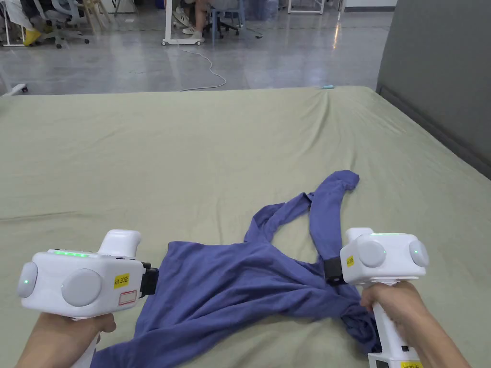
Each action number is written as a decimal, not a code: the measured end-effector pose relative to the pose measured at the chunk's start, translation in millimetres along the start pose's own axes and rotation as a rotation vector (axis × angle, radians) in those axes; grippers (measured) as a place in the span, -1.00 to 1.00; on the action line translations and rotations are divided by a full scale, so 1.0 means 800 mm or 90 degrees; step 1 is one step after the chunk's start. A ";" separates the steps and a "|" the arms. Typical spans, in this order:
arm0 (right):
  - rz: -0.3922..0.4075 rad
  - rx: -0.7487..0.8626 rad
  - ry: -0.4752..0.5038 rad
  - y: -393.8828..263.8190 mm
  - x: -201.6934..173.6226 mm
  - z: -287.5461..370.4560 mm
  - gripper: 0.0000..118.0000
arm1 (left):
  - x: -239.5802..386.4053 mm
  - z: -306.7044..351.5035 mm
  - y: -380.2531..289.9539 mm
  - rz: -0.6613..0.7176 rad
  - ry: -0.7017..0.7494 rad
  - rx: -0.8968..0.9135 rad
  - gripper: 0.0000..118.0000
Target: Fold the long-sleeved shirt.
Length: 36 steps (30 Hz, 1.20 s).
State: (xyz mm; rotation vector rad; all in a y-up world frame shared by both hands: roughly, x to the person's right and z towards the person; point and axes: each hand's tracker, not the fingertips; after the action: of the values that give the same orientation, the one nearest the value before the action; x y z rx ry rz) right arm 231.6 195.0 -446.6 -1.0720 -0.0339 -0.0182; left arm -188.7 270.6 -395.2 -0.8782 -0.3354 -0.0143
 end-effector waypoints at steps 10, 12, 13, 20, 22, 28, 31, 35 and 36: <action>0.045 -0.044 -0.024 0.004 -0.002 -0.038 -0.95 | -0.021 -0.148 0.082 0.004 0.038 -0.051 0.98; 0.041 -0.044 -0.021 0.003 -0.002 -0.038 -0.95 | -0.028 -0.185 0.095 0.006 0.062 -0.065 0.98; 0.041 -0.043 -0.021 0.002 -0.002 -0.038 -0.95 | -0.031 -0.199 0.099 0.009 0.073 -0.078 0.98; 0.032 -0.040 -0.012 0.001 0.002 -0.044 -0.95 | -0.023 -0.258 0.098 -0.005 0.138 -0.152 0.15; 0.028 -0.039 -0.010 0.001 0.004 -0.045 -0.95 | -0.006 -0.247 0.098 -0.015 0.134 -0.139 -0.77; 0.021 -0.025 -0.001 0.005 0.008 -0.028 -0.95 | 0.006 -0.216 0.095 0.031 0.088 -0.107 -1.00; -0.005 0.056 0.009 0.024 0.020 0.021 -0.95 | -0.006 -0.166 0.111 0.042 0.072 -0.042 -1.00; -0.003 0.149 0.040 0.086 0.029 0.094 -0.95 | -0.016 -0.083 0.155 0.019 0.092 0.045 -1.00; -0.002 0.169 0.047 0.104 0.029 0.110 -0.95 | -0.018 -0.064 0.169 0.011 0.101 0.065 -1.00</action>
State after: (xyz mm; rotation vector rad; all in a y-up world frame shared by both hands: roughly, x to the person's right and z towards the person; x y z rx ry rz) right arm 255.6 312.6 -476.7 -0.8049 0.0284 -0.0546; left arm -168.1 316.9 -531.1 -0.7728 -0.1781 -0.0499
